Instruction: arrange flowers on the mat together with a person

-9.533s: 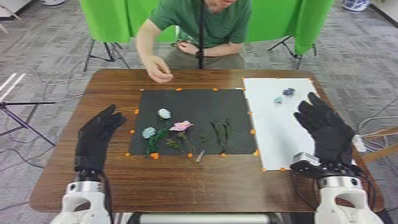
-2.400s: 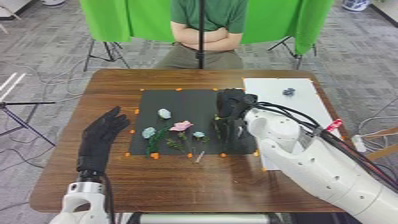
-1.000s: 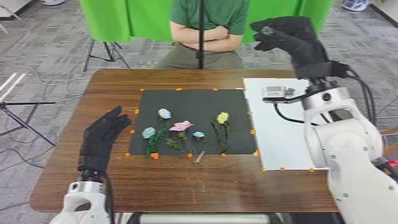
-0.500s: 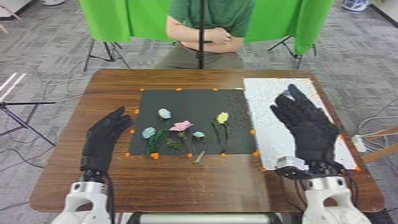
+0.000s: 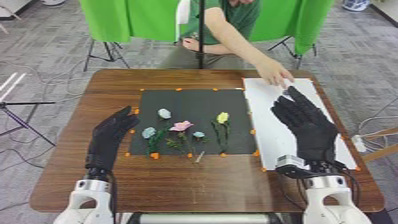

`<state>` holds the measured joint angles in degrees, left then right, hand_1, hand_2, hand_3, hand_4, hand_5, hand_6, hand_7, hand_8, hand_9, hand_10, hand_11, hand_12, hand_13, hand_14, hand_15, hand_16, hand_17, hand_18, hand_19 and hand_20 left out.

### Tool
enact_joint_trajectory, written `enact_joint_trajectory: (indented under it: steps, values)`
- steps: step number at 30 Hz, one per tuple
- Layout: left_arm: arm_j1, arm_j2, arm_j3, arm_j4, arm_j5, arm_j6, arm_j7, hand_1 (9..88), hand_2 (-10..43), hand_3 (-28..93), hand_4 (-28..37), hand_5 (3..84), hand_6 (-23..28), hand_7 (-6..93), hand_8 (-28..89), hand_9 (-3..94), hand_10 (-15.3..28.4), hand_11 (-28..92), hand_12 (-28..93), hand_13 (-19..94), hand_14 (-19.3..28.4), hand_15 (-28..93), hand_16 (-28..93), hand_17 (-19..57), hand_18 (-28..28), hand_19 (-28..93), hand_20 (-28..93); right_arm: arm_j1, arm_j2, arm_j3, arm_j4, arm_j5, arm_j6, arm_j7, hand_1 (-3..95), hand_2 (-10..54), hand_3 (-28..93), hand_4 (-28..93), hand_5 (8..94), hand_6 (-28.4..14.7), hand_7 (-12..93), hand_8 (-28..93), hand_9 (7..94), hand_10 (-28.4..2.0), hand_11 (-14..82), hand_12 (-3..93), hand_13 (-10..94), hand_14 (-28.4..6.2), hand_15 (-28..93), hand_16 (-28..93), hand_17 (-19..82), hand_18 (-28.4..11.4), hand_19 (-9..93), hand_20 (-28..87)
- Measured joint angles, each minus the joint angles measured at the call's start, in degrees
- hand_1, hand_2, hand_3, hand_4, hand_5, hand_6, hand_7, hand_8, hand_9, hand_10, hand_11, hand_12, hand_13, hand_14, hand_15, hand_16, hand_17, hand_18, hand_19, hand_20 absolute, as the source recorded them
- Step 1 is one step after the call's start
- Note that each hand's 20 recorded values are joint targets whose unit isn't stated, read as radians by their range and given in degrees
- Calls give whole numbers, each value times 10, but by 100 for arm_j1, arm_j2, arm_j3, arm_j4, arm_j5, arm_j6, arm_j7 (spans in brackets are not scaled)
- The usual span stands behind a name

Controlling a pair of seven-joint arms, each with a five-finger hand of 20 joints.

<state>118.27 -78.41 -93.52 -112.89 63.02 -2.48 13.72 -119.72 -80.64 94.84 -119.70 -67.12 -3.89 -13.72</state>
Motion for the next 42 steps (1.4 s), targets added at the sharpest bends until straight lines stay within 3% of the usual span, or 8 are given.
enact_joint_trajectory:
  steps: [22,42]
  values:
    - [-11,-8,6,2,-43,2,-7,260,12,678,-178,469,41,123,-57,440,136,172,133,343,184,211,23,50,139,96,188,85,1,223,40,-80,-573,436,47,56,780,-170,465,1,106,-78,476,-147,60,138,375,-141,123,182,201,-155,78,295]
    - [-11,-11,5,1,-66,4,-33,258,11,679,-175,467,41,122,-56,439,135,173,131,342,183,212,23,49,140,97,189,78,0,194,36,-87,-551,467,49,58,781,-166,479,2,114,-80,490,-149,62,144,397,-145,130,201,200,-158,96,302]
